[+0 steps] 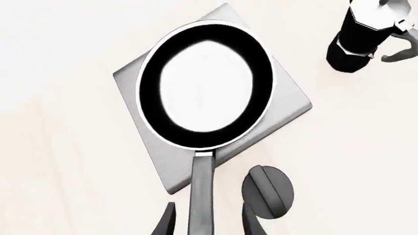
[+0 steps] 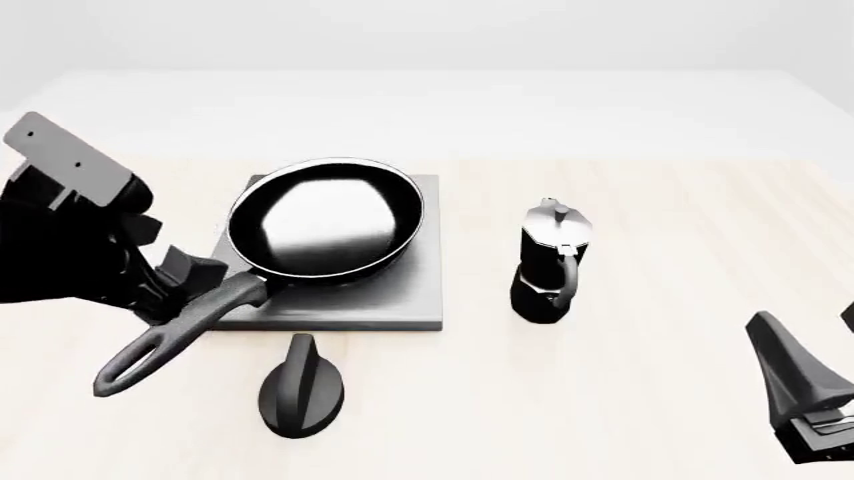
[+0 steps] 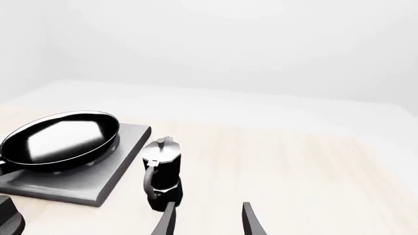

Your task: Turn on the stove and put the frying pan on it.

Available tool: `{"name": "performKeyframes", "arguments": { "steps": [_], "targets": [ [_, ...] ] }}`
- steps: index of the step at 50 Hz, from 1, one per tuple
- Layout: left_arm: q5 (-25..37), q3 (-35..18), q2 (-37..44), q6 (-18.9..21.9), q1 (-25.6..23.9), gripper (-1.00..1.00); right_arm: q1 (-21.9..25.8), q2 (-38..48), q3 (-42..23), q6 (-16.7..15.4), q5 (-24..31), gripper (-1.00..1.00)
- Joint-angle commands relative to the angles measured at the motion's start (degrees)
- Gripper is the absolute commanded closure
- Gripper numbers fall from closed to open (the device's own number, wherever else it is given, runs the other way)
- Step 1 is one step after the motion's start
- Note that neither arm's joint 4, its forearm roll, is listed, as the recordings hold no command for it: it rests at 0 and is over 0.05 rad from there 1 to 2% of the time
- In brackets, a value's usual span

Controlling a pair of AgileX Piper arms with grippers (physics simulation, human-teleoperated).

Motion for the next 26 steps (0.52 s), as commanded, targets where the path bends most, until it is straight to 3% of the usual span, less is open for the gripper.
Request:
{"name": "performKeyframes", "arguments": {
  "steps": [1, 8, 16, 26],
  "targets": [
    [5.24, -0.93, -10.02, -1.00, -1.95, -1.00, 0.63, 0.41, -0.06, -0.01, -0.56, -1.00],
    [8.08, -1.90, -15.22, -1.59, -3.31, -1.00, 0.94, -0.09, -0.85, -0.21, 0.24, -1.00],
    [8.37, -2.14, -18.72, -0.61, -1.77, -1.00, 1.30, -0.46, -2.17, -0.08, 1.17, -1.00],
    [8.03, -0.27, -25.23, -2.74, 0.03, -1.00, 2.07, -0.36, -3.99, -0.20, 2.03, -1.00]
  ]
}}
